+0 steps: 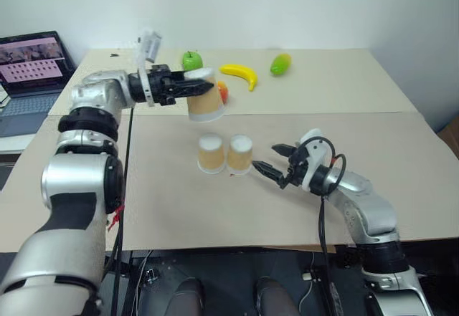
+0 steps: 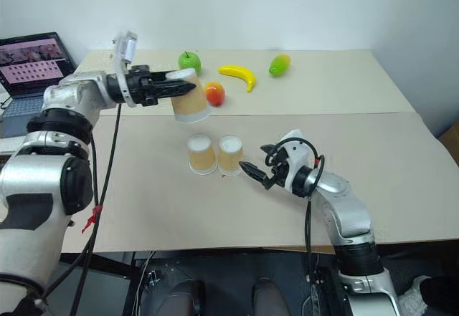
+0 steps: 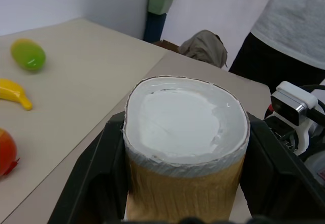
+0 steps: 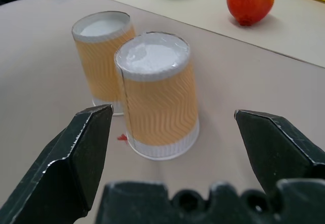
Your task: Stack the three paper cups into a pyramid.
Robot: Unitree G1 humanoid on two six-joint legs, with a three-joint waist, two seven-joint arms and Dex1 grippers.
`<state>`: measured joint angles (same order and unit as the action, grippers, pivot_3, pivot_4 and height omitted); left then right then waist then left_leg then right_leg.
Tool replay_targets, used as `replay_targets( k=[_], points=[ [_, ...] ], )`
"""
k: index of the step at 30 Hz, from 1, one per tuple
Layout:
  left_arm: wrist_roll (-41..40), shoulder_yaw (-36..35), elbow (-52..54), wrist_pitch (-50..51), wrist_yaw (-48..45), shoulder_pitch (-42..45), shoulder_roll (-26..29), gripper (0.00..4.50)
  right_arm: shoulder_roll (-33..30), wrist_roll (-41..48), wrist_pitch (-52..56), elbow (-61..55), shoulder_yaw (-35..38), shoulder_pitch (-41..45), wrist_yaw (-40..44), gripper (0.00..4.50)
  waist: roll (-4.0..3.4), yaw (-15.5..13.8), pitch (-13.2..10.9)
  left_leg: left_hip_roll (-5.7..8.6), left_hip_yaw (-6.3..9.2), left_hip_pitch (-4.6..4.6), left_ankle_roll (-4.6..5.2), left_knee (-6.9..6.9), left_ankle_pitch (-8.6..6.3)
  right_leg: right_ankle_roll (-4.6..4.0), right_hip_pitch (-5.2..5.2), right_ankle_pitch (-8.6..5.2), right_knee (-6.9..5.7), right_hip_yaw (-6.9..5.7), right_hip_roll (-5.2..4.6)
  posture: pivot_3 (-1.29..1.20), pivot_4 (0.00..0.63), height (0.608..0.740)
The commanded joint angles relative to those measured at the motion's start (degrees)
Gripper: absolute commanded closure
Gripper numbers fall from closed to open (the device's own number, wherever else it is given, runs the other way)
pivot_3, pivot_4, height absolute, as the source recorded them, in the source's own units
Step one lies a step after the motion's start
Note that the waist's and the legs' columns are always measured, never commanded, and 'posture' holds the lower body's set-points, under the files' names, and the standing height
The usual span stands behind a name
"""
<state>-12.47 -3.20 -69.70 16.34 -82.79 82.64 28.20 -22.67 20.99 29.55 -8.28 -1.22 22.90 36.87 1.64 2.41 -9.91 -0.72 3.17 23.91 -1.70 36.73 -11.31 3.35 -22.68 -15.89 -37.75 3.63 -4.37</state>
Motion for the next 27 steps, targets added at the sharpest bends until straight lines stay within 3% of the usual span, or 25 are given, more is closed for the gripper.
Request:
replay_targets(
  k=[1, 10, 27],
  points=[
    [2.3, 0.9, -0.7, -4.7, -2.9, 3.1, -1.8, 2.13, 0.4, -0.3, -2.0, -1.7, 1.5, -1.1, -1.6, 0.0, 0.0, 0.0, 0.0, 0.0, 0.0, 0.04, 0.0, 0.0, 0.0, 0.0, -0.04, 0.0, -0.02, 0.0, 0.0, 0.0, 0.15, 0.732],
    [6.4, 2.7, -1.9, -9.9, -6.1, 1.0, -6.1, 2.13, 0.3, 0.6, -1.4, -4.1, 2.3, -3.1, -3.3, 0.0, 0.0, 0.6, 0.0, -0.02, -0.02, 0.37, 0.0, 0.13, 0.01, -0.01, -0.53, 0.0, -0.28, 0.09, 0.05, 0.0, 0.15, 0.732],
    [8.3, 2.7, -2.0, -11.0, -6.4, -1.8, -5.1, 2.13, -3.0, 4.1, 1.1, -9.6, 3.3, -2.9, -0.7, 0.0, 0.0, 0.2, 0.0, 0.0, -0.03, 0.39, 0.0, 0.15, 0.01, 0.0, -0.51, 0.0, -0.3, 0.1, 0.03, 0.0, 0.15, 0.732]
  ],
)
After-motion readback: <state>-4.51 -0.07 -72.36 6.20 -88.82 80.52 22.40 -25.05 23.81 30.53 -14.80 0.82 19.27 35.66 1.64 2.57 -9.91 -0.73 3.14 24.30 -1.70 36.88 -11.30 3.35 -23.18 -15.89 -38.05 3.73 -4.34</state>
